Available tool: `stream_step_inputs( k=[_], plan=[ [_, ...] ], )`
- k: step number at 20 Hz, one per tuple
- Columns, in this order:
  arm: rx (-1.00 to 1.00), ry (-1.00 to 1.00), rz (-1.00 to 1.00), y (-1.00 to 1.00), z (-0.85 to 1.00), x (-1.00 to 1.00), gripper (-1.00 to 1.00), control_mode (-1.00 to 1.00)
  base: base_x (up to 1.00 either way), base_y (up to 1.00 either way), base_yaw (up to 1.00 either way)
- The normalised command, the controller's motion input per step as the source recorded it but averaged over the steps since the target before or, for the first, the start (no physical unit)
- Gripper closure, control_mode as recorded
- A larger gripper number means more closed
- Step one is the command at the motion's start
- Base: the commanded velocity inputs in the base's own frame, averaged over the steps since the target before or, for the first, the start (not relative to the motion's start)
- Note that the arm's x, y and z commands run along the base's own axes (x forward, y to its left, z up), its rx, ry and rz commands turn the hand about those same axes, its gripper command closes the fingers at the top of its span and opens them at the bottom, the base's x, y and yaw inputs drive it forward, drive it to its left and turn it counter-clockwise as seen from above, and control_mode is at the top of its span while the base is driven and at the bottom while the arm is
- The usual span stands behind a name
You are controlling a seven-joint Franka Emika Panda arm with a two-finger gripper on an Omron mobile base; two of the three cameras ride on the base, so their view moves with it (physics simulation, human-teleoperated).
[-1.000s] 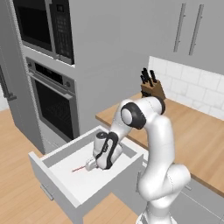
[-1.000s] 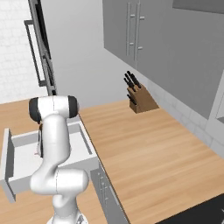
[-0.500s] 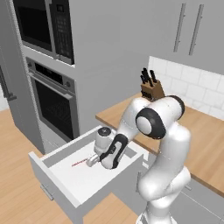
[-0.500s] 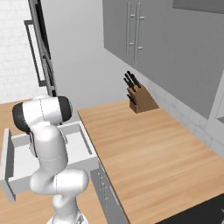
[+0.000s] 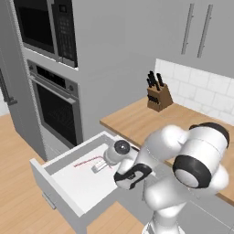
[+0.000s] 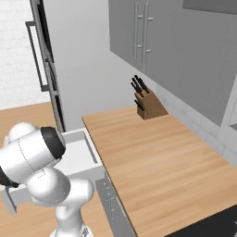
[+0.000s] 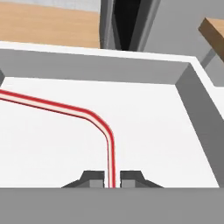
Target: Take a straw from the drawer in front and place it inside the glass cup on the dining counter.
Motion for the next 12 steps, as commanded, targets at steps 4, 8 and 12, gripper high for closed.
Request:
stream_step_inputs(
  k=[4, 8, 12],
  plan=[
    [0.12, -0.07, 0.00, 0.02, 1.00, 0.24, 1.00, -1.00, 0.00, 0.00, 0.00],
    [0.06, -0.03, 0.00, 0.15, 1.00, 0.36, 1.00, -1.00, 0.00, 0.00, 0.00],
    [0.01, -0.01, 0.00, 0.10, 1.00, 0.28, 1.00, -1.00, 0.00, 0.00, 0.00]
  ],
)
